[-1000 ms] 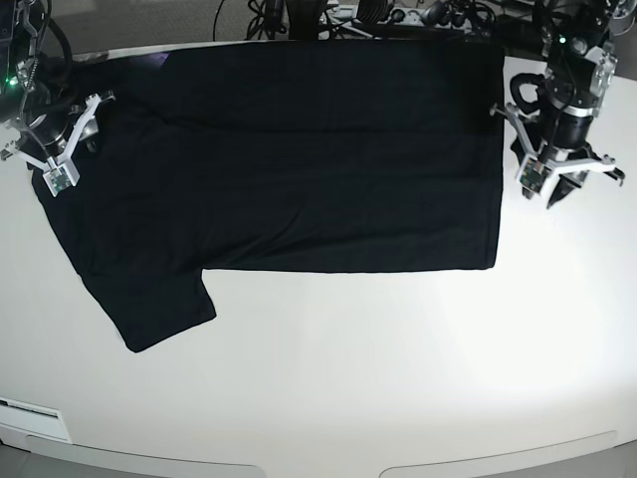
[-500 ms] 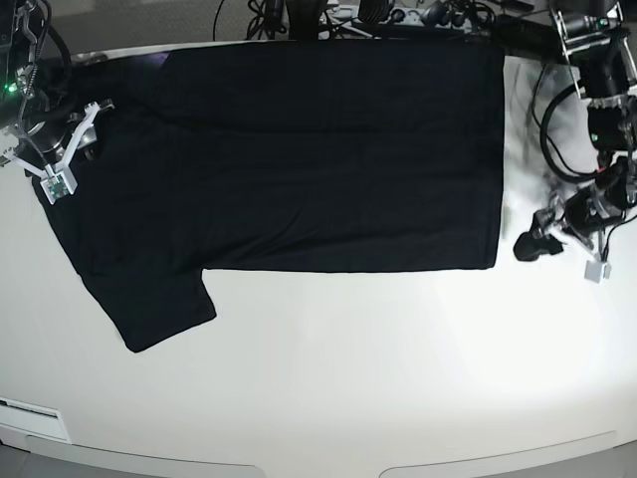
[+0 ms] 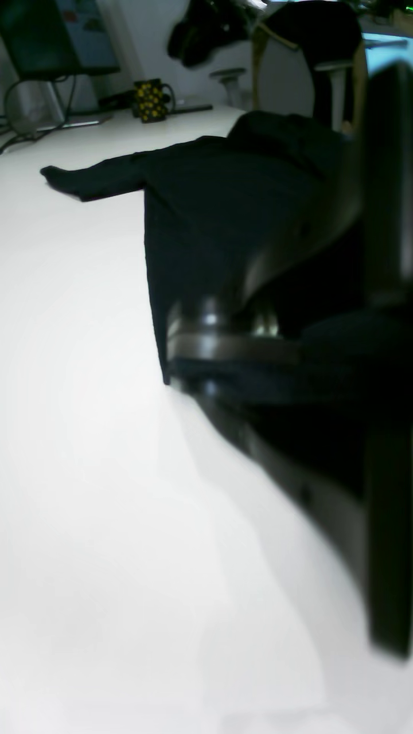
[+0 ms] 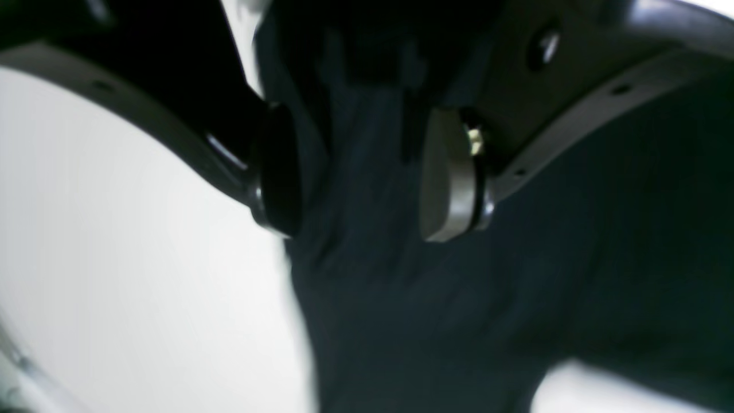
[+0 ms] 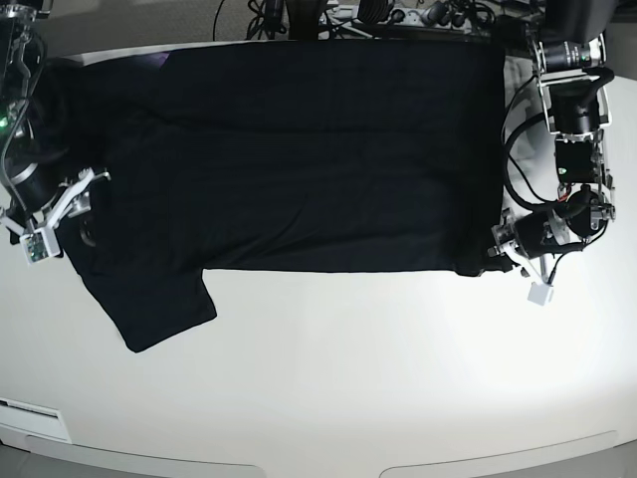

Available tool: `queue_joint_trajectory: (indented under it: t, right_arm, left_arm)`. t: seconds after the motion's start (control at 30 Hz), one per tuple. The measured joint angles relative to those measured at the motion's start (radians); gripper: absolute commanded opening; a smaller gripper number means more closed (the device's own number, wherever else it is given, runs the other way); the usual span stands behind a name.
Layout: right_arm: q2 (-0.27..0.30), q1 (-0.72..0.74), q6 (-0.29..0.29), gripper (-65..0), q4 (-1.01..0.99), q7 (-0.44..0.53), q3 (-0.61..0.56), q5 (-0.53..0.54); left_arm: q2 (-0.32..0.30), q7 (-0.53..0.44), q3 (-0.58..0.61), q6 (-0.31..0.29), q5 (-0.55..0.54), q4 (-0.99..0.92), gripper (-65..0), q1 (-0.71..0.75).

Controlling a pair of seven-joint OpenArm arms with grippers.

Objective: Fold the T-shirt properly
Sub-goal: 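Release the shirt and move both grippers to the hem corners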

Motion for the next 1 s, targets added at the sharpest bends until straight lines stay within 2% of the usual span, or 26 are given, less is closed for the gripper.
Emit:
queue_joint_trajectory:
  t: [0.17,0.27,0.4,0.53,0.6,0.67,0.77,0.87,0.9,0.93,1.0]
  right_arm:
    - [-0.009,0.289,0.054,-27.4,-0.373,-0.025,-0.032,0.146]
    - [-0.011,0.46,0.135,-27.4,-0.675,-0.034,-0.07,0.193]
    - [-0.018,0.68,0.208,-27.4,-1.068,-0.019,-0.123,0.193]
    - [-0.019,0.837,0.245,-27.4,-1.362,0.012,-0.148,0.194]
    - [-0.029,0.871,0.267,-27.4,-1.435,0.007,-0.148,0.199]
    - [-0.055,0.874,0.305,-27.5,-1.446,-0.057,-0.148,0.251]
    - [-0.108,0.874,0.308,-27.5,-1.445,-0.144,-0.148,0.316]
    - [-0.142,0.871,0.309,-27.9,-1.439,-0.14,-0.148,0.336]
    - [-0.144,0.87,0.309,-29.6,-1.427,-0.142,-0.148,0.333]
    - [-0.143,0.867,0.308,-34.4,-1.411,-0.151,-0.148,0.327]
    - [-0.136,0.86,0.308,-52.3,-1.371,-0.163,-0.149,0.324]
  left_arm:
    - [0.0,0.002,0.001,0.002,0.009,0.001,-65.0,-0.001]
    - [0.0,0.002,0.002,0.002,0.009,0.001,-65.0,0.0]
    - [0.0,0.005,0.002,0.002,0.008,0.002,-65.0,0.0]
    - [0.0,0.003,0.002,0.004,0.011,0.002,-65.0,0.001]
    - [0.0,0.003,0.002,0.005,0.011,0.002,-65.0,0.001]
    - [0.0,0.003,0.002,0.005,0.012,0.002,-65.0,0.001]
    - [0.0,0.003,0.002,0.003,0.011,0.002,-65.0,0.0]
    - [0.0,0.003,0.002,-0.005,0.008,0.002,-65.0,0.001]
    - [-0.002,0.003,0.002,-0.01,0.008,0.002,-65.0,0.001]
    - [-0.005,0.003,0.003,-0.011,0.008,0.002,-65.0,0.001]
    - [-0.009,0.004,0.005,-0.016,0.008,0.002,-65.0,0.001]
